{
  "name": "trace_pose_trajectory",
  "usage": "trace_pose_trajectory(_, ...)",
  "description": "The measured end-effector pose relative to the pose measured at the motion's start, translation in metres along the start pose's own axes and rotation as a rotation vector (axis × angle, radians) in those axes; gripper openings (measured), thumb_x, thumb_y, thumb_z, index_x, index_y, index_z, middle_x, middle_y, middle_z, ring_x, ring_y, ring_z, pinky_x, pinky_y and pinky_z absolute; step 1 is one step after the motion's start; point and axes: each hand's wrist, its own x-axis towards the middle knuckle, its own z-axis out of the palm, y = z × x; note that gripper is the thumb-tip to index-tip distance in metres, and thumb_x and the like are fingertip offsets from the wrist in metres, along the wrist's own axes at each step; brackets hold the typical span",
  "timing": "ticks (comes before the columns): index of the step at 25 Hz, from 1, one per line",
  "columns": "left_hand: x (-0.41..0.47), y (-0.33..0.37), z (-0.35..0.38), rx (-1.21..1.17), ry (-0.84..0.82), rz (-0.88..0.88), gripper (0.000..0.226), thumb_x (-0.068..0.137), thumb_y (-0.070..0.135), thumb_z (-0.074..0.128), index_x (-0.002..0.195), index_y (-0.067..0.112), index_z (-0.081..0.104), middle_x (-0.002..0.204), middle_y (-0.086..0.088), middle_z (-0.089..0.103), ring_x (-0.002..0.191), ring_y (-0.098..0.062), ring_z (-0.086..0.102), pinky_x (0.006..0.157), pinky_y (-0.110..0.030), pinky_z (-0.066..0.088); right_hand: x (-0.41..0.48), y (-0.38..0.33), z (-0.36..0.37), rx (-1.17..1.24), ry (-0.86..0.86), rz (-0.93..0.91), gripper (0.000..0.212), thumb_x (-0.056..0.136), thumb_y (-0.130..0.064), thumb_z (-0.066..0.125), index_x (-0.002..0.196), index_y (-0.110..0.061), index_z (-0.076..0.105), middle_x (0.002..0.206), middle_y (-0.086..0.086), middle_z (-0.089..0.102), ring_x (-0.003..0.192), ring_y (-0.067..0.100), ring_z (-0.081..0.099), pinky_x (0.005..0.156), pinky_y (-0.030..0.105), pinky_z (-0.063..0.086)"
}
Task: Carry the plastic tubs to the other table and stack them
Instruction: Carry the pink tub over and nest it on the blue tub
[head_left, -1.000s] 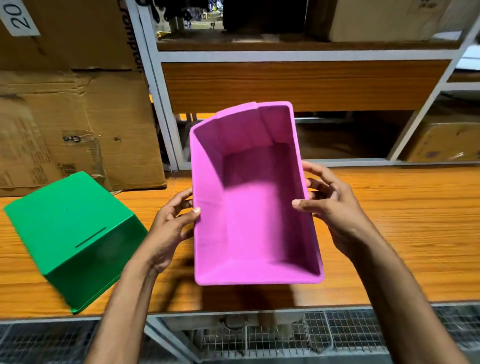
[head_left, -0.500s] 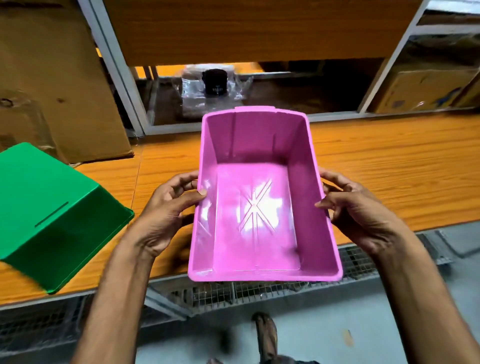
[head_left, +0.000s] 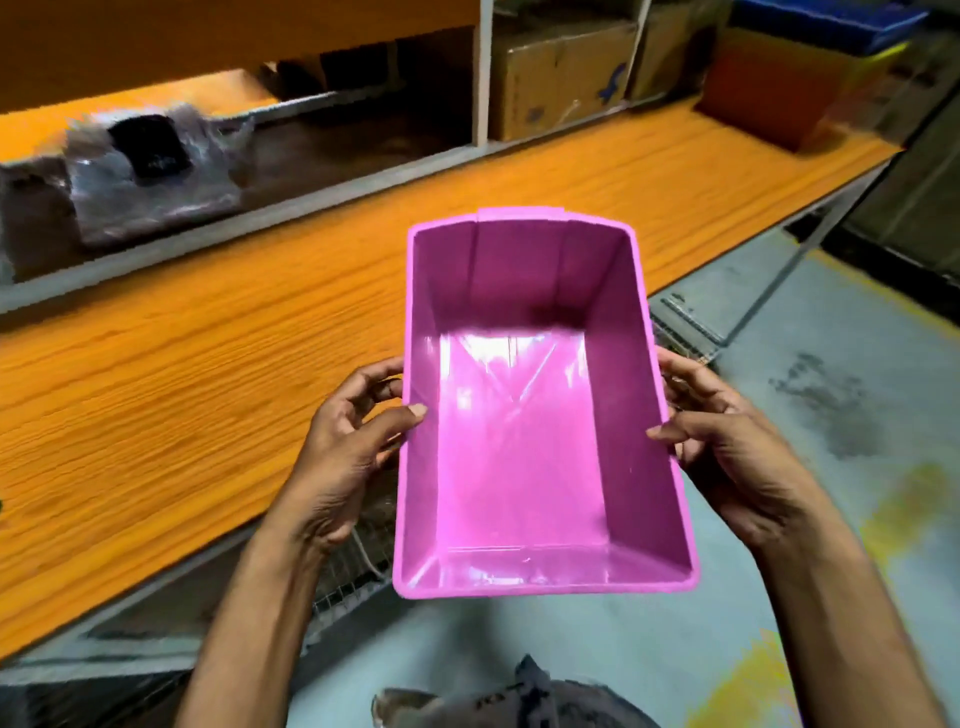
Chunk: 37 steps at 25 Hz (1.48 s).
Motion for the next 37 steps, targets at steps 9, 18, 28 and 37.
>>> trace_pose_trajectory(9,0.000,-0.082,0.215,0.311,-0.197,-0.127,0.043,0.095,0.015,0.070,0.135,0.028,0.063,0.076,0.011,0.065,0.059,0.005,0.062,0.056,-0.014,0.051,-0.086,-0.005,-0.200,0.061,0.330,0.117,0.066,0.080,0.029,0.036,0.130,-0.006,0.060,0.095,0.005,0.066,0.047,-0.003,0.057,0.044,0.010,0.042)
trace_pose_trajectory(18,0.030,-0.104,0.390,0.380,-0.411,-0.209,0.028,0.094,0.014,0.071,0.100,0.040,0.081,0.116,-0.021,0.073,0.097,-0.028,0.063,0.097,-0.054,0.049,-0.123,-0.021,-0.339,0.223,0.539,0.128,0.056,0.085,0.024,0.039,0.126,-0.008,0.061,0.094,0.007,0.052,0.038,-0.002,0.051,0.039,0.012,0.041)
trace_pose_trajectory(28,0.160,-0.115,0.563,0.387,-0.682,-0.063,0.053,0.094,0.007,0.069,0.138,0.035,0.057,0.117,0.006,0.069,0.089,-0.002,0.074,0.071,-0.020,0.060,-0.040,-0.066,-0.491,0.080,0.732,-0.082,0.073,0.082,0.029,0.048,0.137,-0.019,0.058,0.127,0.006,0.066,0.083,0.002,0.070,0.061,0.016,0.055)
trace_pose_trajectory(37,0.270,-0.103,0.719,0.415,-0.738,0.134,0.051,0.086,0.045,0.073,0.132,0.053,0.053,0.127,0.011,0.064,0.118,-0.005,0.061,0.105,-0.053,0.052,0.048,-0.141,-0.615,-0.114,0.872,-0.316,0.076,0.084,0.021,0.061,0.140,-0.030,0.057,0.128,0.002,0.064,0.107,0.014,0.060,0.091,0.033,0.055)
